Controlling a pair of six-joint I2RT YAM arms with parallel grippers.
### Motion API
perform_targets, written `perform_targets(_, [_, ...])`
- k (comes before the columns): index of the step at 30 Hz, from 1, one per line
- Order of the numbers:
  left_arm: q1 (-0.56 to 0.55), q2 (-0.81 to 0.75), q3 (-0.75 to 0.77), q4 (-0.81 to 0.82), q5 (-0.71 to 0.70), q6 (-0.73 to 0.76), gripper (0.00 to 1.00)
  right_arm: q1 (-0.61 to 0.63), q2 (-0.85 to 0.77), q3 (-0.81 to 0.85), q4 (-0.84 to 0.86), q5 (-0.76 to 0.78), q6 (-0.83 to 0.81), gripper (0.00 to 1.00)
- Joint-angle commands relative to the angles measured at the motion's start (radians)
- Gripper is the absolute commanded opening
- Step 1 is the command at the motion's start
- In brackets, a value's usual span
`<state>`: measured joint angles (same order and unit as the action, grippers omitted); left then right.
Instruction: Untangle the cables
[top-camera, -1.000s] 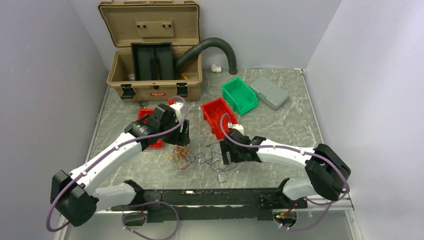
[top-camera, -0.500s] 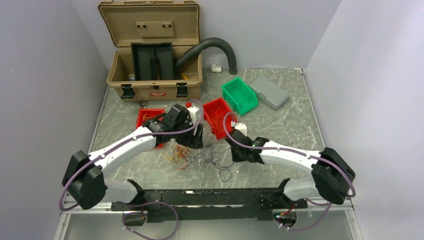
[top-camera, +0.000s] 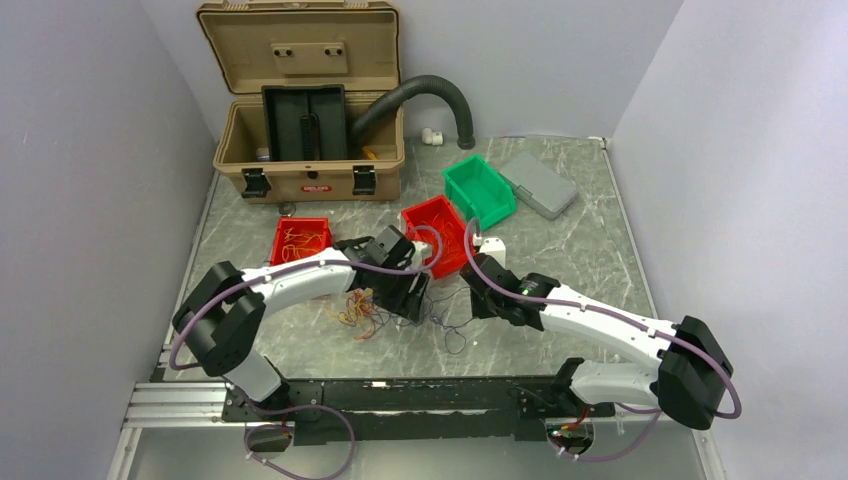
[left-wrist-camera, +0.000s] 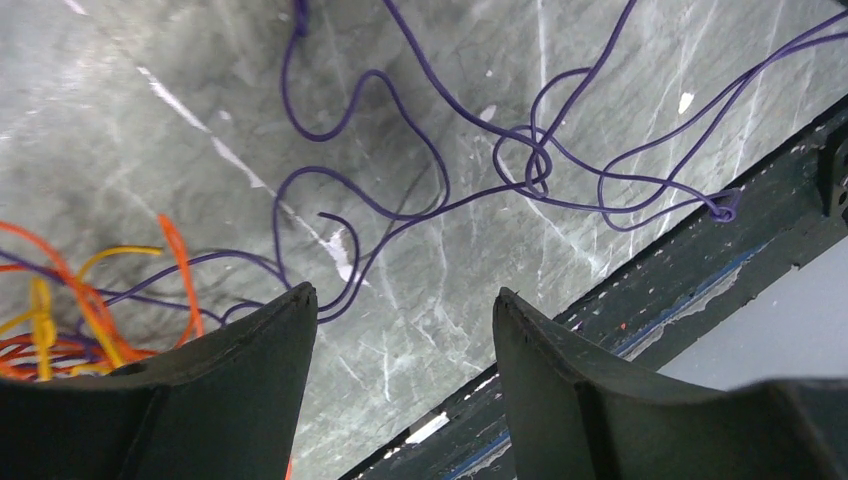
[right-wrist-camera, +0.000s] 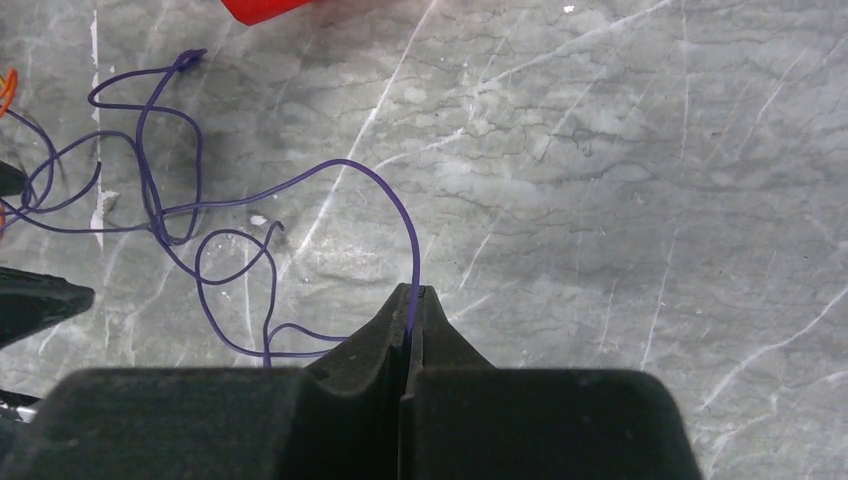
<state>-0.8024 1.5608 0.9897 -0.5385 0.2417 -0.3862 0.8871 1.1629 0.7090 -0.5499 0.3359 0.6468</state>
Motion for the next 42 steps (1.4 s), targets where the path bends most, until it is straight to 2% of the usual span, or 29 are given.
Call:
perform_targets(1, [-0.043,0.037,0.028,0.028,0.039,0.015,0.68,0.002,-0.022,0.051,-0.04,0.033,-0.02,0.0])
perform_targets(4, [-0.062,0.093,0.025,0.05,0.015,0.005,0.67,0.0,-0.038,0.066,-0.054,0.046,-0.019,0.0])
perform_targets(6, [-0.067,0.144,0.029,0.061,-0.007,-0.005,0.62,-0.003,-0.059,0.074,-0.069,0.058,-0.012,0.0])
perform_targets(8, [-0.069,0.18,0.035,0.061,-0.056,-0.024,0.44,-0.009,-0.09,0.08,-0.093,0.078,-0.002,0.0])
perform_targets(11, [-0.07,0.194,0.049,0.022,-0.145,-0.045,0.01,-0.032,-0.151,0.093,-0.183,0.158,0.021,0.0])
perform_targets(15, [-0.055,0.119,0.015,0.003,-0.237,-0.078,0.0,-0.146,-0.248,0.105,-0.327,0.305,0.055,0.0])
perform_targets(19, [0.016,0.044,-0.032,-0.01,-0.239,-0.106,0.0,-0.268,-0.341,0.138,-0.326,0.337,-0.003,0.0])
perform_targets(23, [0.106,-0.056,-0.102,0.01,-0.217,-0.125,0.0,-0.369,-0.338,0.196,-0.349,0.458,-0.05,0.0])
perform_targets(30, [0.173,-0.219,-0.125,-0.041,-0.271,-0.148,0.0,-0.493,-0.311,0.295,-0.292,0.59,-0.057,0.0])
perform_targets(32, [0.185,-0.255,-0.13,-0.038,-0.269,-0.153,0.0,-0.505,-0.299,0.31,-0.242,0.544,-0.057,0.0])
perform_targets(34, [0.186,-0.279,-0.127,-0.028,-0.256,-0.145,0.0,-0.505,-0.273,0.303,-0.14,0.405,-0.122,0.0])
perform_targets(37, [0.186,-0.292,-0.113,-0.013,-0.198,-0.124,0.0,-0.505,-0.197,0.307,-0.038,0.283,-0.168,0.0])
perform_targets(42, [0.186,-0.31,-0.1,-0.035,-0.185,-0.101,0.0,-0.505,-0.027,0.376,0.077,0.225,-0.241,0.0])
